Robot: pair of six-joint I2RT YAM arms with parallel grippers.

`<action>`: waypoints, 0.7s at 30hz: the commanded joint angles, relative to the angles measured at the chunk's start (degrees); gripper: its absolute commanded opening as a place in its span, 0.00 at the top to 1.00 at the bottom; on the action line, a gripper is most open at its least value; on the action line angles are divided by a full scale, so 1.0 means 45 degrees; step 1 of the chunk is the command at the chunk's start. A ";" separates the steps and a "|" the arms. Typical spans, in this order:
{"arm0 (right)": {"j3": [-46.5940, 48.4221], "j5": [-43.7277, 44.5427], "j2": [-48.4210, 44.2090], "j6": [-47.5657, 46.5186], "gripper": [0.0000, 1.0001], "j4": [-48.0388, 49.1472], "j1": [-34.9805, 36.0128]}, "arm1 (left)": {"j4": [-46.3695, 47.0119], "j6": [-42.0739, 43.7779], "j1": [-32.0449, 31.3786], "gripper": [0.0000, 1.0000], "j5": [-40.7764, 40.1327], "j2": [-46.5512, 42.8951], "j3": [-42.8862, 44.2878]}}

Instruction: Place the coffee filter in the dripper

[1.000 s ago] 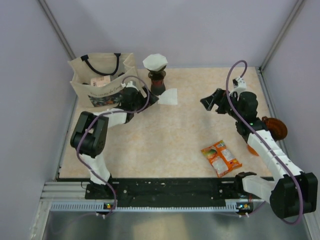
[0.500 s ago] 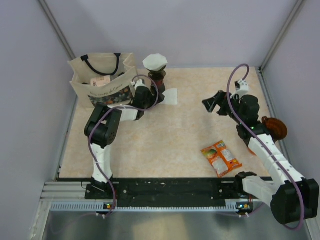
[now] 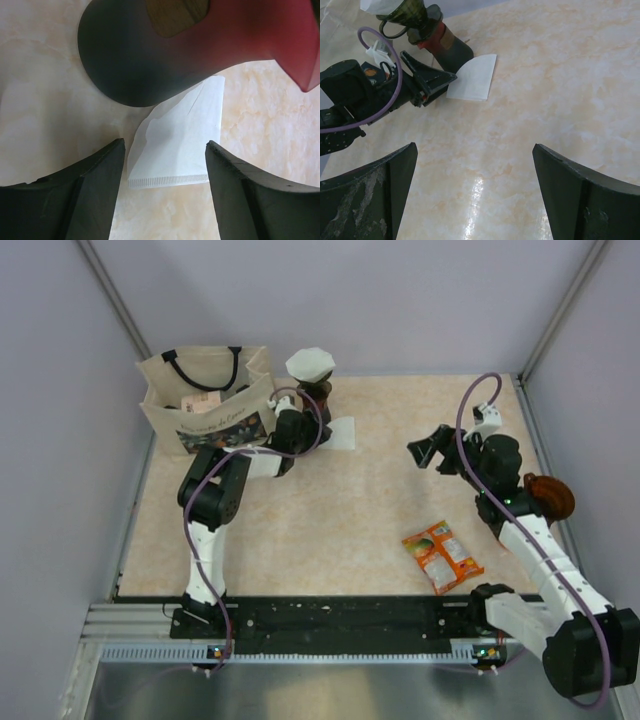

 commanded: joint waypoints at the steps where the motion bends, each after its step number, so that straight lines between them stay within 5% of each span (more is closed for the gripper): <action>1: -0.0038 0.0196 -0.0469 -0.0259 0.01 0.0235 0.0084 | -0.0451 -0.0139 -0.0113 0.31 0.0148 0.0355 0.0408; 21: -0.0272 0.0665 -0.1250 -0.0337 0.01 -0.0136 0.0083 | -0.1897 -0.0217 -0.0269 0.64 0.0753 0.1039 0.1444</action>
